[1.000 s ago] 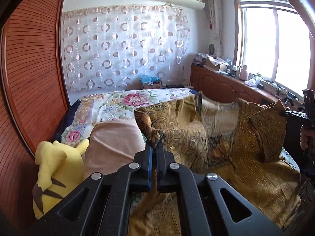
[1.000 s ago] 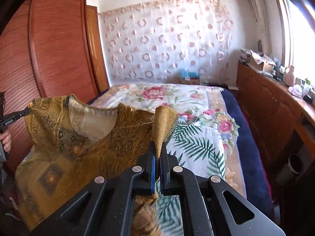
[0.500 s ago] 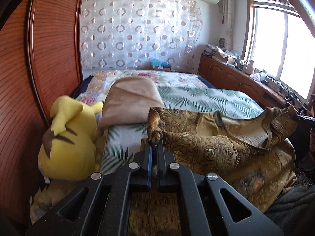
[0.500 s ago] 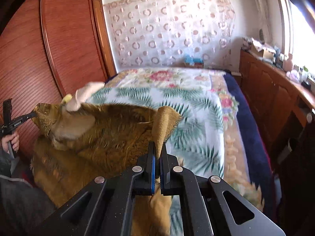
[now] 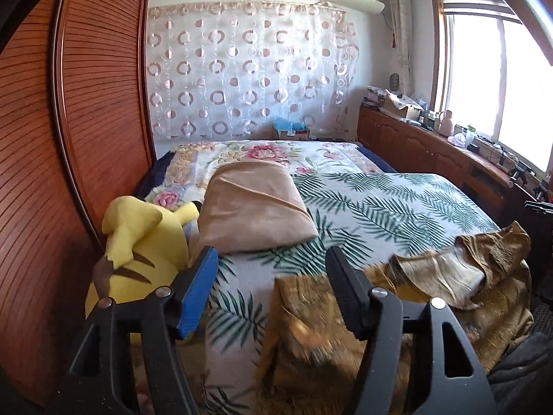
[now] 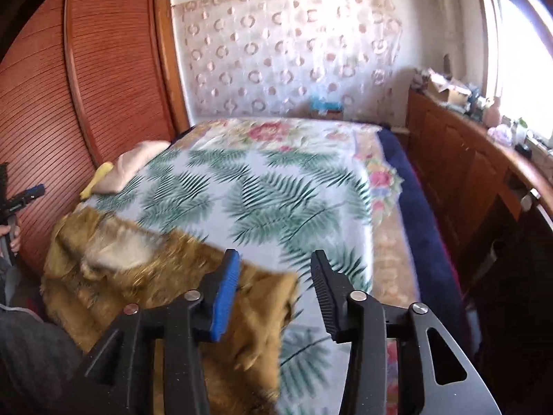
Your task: Fold small clothes
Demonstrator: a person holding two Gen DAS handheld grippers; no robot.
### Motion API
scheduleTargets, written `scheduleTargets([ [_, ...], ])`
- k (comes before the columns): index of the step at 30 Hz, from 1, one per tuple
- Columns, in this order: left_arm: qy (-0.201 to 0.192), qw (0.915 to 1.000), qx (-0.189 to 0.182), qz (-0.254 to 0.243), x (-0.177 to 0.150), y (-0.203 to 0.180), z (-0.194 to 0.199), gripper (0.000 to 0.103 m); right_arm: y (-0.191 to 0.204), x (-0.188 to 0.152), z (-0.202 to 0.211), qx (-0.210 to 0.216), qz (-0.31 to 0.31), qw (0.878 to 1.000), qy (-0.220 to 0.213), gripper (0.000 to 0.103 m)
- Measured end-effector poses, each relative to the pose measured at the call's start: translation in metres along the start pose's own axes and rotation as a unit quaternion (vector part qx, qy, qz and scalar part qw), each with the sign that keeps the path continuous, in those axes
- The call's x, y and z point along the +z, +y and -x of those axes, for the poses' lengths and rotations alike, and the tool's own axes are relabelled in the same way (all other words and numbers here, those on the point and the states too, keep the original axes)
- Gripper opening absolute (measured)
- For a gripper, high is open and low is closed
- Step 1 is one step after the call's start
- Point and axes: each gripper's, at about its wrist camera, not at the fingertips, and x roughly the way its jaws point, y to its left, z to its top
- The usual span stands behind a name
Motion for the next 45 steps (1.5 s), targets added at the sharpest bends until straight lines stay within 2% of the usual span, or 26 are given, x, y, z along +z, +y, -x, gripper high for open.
scheduleTargets([
  [5, 0.035, 0.9994, 0.000, 0.000, 0.010, 0.009, -0.049, 0.066, -0.011, -0.003, -0.023, -0.019, -0.005, 1.000, 0.015, 0.047],
  [8, 0.062, 0.9980, -0.001, 0.004, 0.005, 0.013, -0.074, 0.066, -0.021, -0.007, -0.046, -0.018, -0.018, 0.999, 0.041, 0.047],
  [15, 0.141, 0.9900, -0.005, 0.007, -0.021, 0.016, -0.113, 0.066, -0.024, -0.015, -0.075, 0.019, -0.038, 0.995, 0.088, 0.047],
  [19, 0.163, 0.9866, -0.010, 0.001, -0.034, 0.010, -0.119, 0.066, -0.015, -0.020, -0.072, 0.027, -0.031, 0.995, 0.092, 0.047],
  [25, 0.171, 0.9852, -0.008, 0.001, -0.039, 0.006, -0.121, 0.066, -0.013, -0.021, -0.050, 0.020, -0.025, 0.996, 0.077, 0.047],
  [30, 0.171, 0.9852, -0.008, 0.001, -0.038, 0.005, -0.121, 0.066, -0.041, -0.011, -0.045, -0.015, -0.045, 0.998, 0.045, 0.047],
  [32, 0.172, 0.9850, -0.007, 0.002, -0.037, 0.005, -0.121, 0.066, -0.049, -0.012, -0.046, -0.039, -0.042, 0.997, 0.049, 0.047],
  [34, 0.172, 0.9850, -0.009, 0.004, -0.038, 0.006, -0.122, 0.066, -0.054, -0.018, -0.057, -0.051, -0.037, 0.996, 0.070, 0.047],
  [38, 0.174, 0.9847, -0.010, 0.006, -0.038, 0.007, -0.123, 0.066, -0.045, -0.029, -0.070, -0.032, -0.036, 0.995, 0.092, 0.047],
  [45, 0.176, 0.9844, -0.011, 0.002, -0.037, 0.005, -0.124, 0.066, -0.029, -0.027, -0.069, 0.016, -0.040, 0.996, 0.084, 0.047],
])
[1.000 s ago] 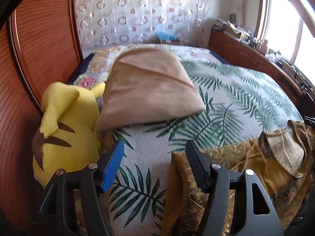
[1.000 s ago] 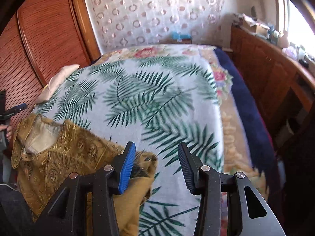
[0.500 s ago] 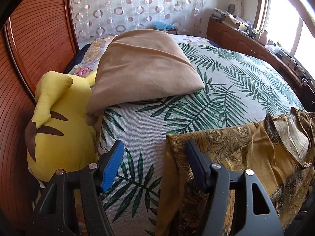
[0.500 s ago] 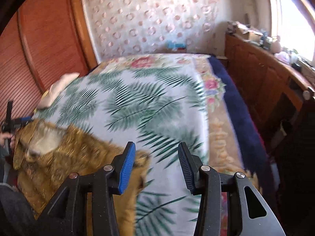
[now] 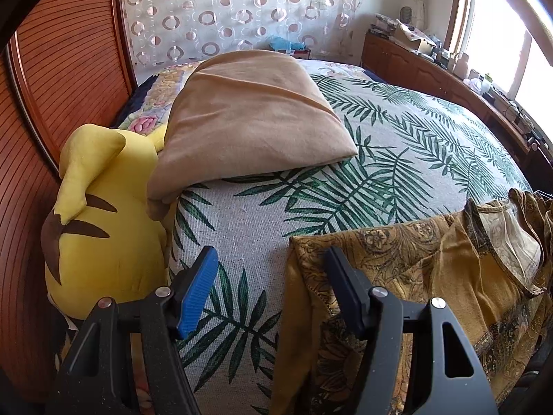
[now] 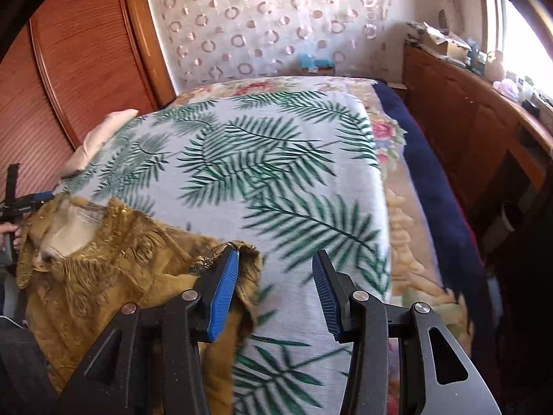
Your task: Fold small clothes
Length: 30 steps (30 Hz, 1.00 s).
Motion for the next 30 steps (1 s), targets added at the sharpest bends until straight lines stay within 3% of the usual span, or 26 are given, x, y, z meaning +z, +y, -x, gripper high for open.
scheduleTargets([
  [12, 0.000, 1.0000, -0.001, 0.000, -0.001, -0.002, 0.000, 0.066, 0.013, -0.004, 0.011, -0.044, -0.001, 0.999, -0.027, 0.047],
  [19, 0.000, 0.9999, -0.015, -0.005, 0.000, -0.005, 0.003, 0.065, 0.026, -0.010, -0.008, -0.024, 0.003, 1.000, -0.004, 0.047],
  [25, 0.011, 0.9991, -0.039, -0.011, 0.003, -0.009, 0.004, 0.043, 0.025, -0.009, -0.025, 0.001, 0.005, 1.000, 0.023, 0.047],
  [30, 0.015, 0.9982, -0.055, -0.018, 0.003, -0.013, 0.007, 0.029, 0.029, -0.007, -0.029, 0.021, 0.018, 0.999, 0.034, 0.018],
])
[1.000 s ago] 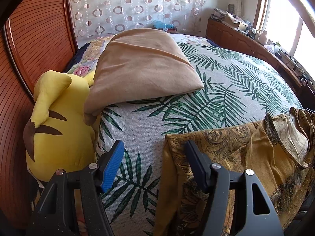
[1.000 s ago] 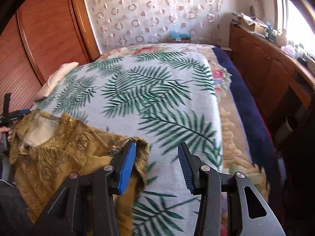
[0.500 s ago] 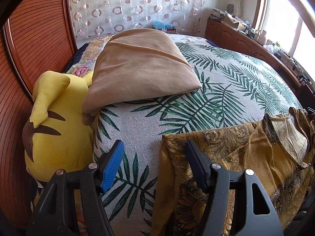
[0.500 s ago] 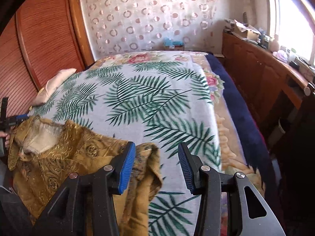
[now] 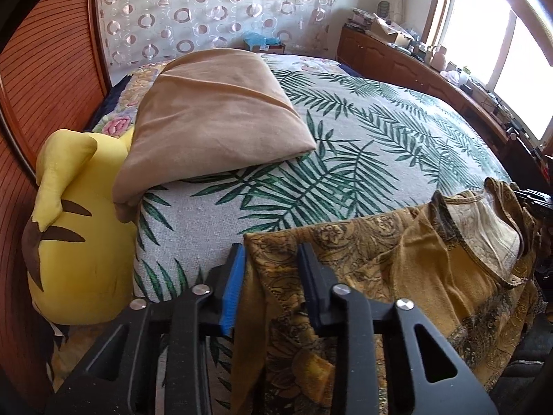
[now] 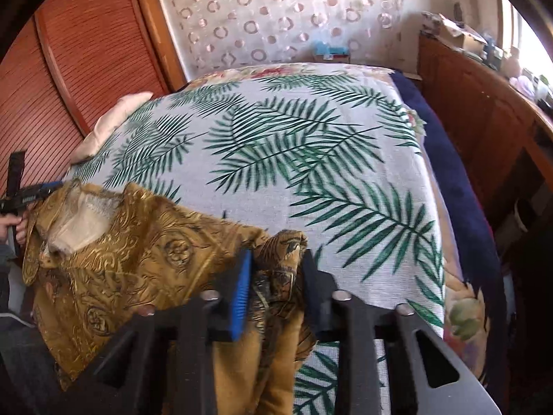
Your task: Fold small clothes
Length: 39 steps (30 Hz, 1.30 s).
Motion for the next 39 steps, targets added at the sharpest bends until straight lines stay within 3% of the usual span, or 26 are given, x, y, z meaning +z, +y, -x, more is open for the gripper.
scheduleTargets([
  [2, 0.001, 1.0000, -0.007, -0.006, 0.000, -0.002, 0.002, 0.024, 0.004, -0.002, -0.001, 0.003, 0.012, 1.000, 0.001, 0.013],
  [4, 0.002, 0.9997, -0.018, -0.016, -0.001, -0.007, 0.003, 0.011, 0.008, -0.002, 0.003, 0.007, 0.019, 1.000, -0.005, 0.012],
  [6, 0.001, 0.9996, -0.008, -0.029, -0.001, -0.011, 0.005, 0.004, 0.011, -0.001, 0.010, 0.016, 0.021, 0.999, -0.018, 0.010],
  [8, -0.015, 0.9994, -0.017, -0.027, 0.000, -0.015, 0.017, 0.004, 0.014, -0.001, 0.020, 0.016, 0.023, 0.999, -0.032, 0.010],
  [15, -0.138, 0.9894, -0.036, -0.026, 0.017, -0.033, 0.111, 0.003, 0.034, 0.009, 0.102, 0.003, 0.030, 0.990, -0.136, 0.009],
  [26, -0.316, 0.9464, -0.040, -0.055, 0.065, -0.066, 0.260, 0.003, 0.053, 0.047, 0.243, -0.020, 0.064, 0.963, -0.261, 0.009],
  [32, -0.375, 0.9248, -0.022, -0.062, 0.098, -0.071, 0.316, 0.003, 0.060, 0.062, 0.305, -0.020, 0.082, 0.944, -0.319, 0.009],
  [36, -0.380, 0.9234, -0.014, -0.055, 0.123, -0.062, 0.317, 0.003, 0.066, 0.077, 0.330, -0.038, 0.099, 0.931, -0.350, 0.008],
  [39, -0.367, 0.9292, -0.004, -0.046, 0.144, -0.055, 0.292, 0.003, 0.064, 0.100, 0.322, -0.050, 0.104, 0.931, -0.345, 0.009],
])
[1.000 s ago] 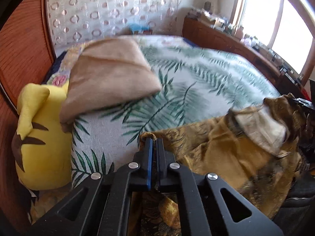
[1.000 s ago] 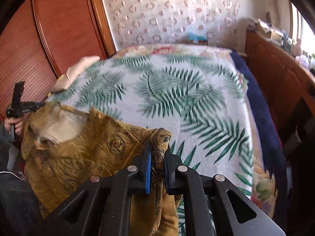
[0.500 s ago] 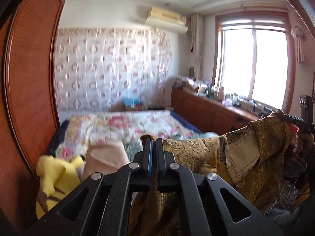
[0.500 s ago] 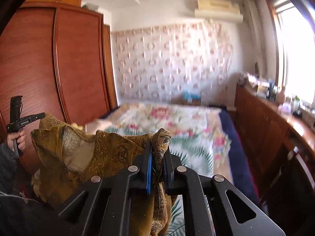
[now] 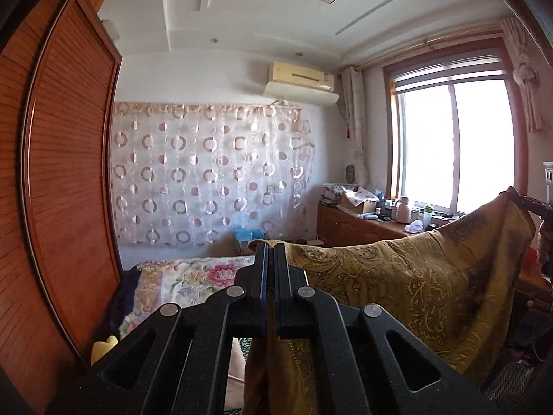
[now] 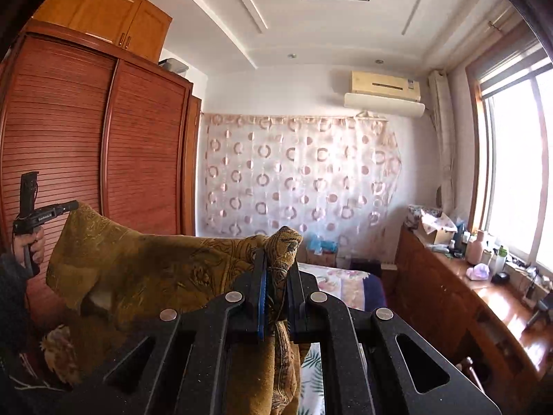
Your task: Fold small clothes
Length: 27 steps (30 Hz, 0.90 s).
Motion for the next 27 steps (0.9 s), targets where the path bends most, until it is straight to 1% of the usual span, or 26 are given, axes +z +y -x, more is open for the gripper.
scheduleTargets([
  [3, 0.026, 0.9995, 0.017, 0.002, -0.017, 0.008, -0.046, 0.003, 0.006, -0.009, -0.044, -0.012, 0.014, 0.999, 0.034, 0.009],
  [6, 0.062, 0.9975, 0.035, 0.005, -0.043, 0.018, -0.096, 0.003, 0.012, -0.023, -0.105, -0.020, 0.021, 0.997, 0.075, 0.009],
  [10, 0.100, 0.9933, 0.058, 0.001, -0.075, 0.030, -0.158, 0.003, 0.018, -0.053, -0.192, -0.025, 0.032, 0.992, 0.117, 0.009],
  [13, 0.130, 0.9882, 0.080, -0.006, -0.105, 0.040, -0.207, 0.004, 0.024, -0.083, -0.250, -0.031, 0.030, 0.990, 0.136, 0.009],
  [14, 0.150, 0.9851, 0.085, -0.002, -0.119, 0.045, -0.224, 0.004, 0.028, -0.091, -0.267, -0.033, 0.030, 0.989, 0.141, 0.010],
  [15, 0.173, 0.9811, 0.087, 0.008, -0.131, 0.051, -0.237, 0.004, 0.029, -0.102, -0.284, -0.031, 0.027, 0.987, 0.154, 0.021],
  [16, 0.189, 0.9782, 0.084, 0.016, -0.142, 0.050, -0.244, 0.004, 0.032, -0.110, -0.303, -0.029, 0.017, 0.984, 0.175, 0.027],
  [17, 0.200, 0.9766, 0.076, 0.022, -0.154, 0.053, -0.249, 0.004, 0.033, -0.108, -0.314, -0.033, 0.007, 0.980, 0.196, 0.032],
  [18, 0.206, 0.9757, 0.071, 0.024, -0.160, 0.050, -0.250, 0.004, 0.034, -0.122, -0.328, -0.041, -0.001, 0.975, 0.216, 0.032],
  [20, 0.220, 0.9731, 0.065, 0.024, -0.173, 0.046, -0.251, 0.012, 0.027, -0.133, -0.339, -0.049, -0.010, 0.971, 0.235, 0.032],
  [22, 0.231, 0.9709, 0.060, 0.026, -0.182, 0.043, -0.247, 0.036, 0.029, -0.142, -0.346, -0.048, -0.022, 0.968, 0.247, 0.032],
  [24, 0.236, 0.9703, 0.048, 0.022, -0.188, 0.033, -0.238, 0.047, 0.031, -0.148, -0.352, -0.039, -0.030, 0.965, 0.256, 0.032],
  [25, 0.239, 0.9698, 0.045, 0.018, -0.187, 0.029, -0.234, 0.054, 0.025, -0.141, -0.357, -0.038, -0.032, 0.965, 0.259, 0.032],
  [26, 0.242, 0.9693, 0.043, 0.015, -0.188, 0.026, -0.231, 0.058, 0.028, -0.143, -0.355, -0.036, -0.033, 0.964, 0.261, 0.032],
  [27, 0.244, 0.9688, 0.038, 0.015, -0.190, 0.023, -0.229, 0.064, 0.023, -0.139, -0.358, -0.033, -0.034, 0.964, 0.262, 0.032],
])
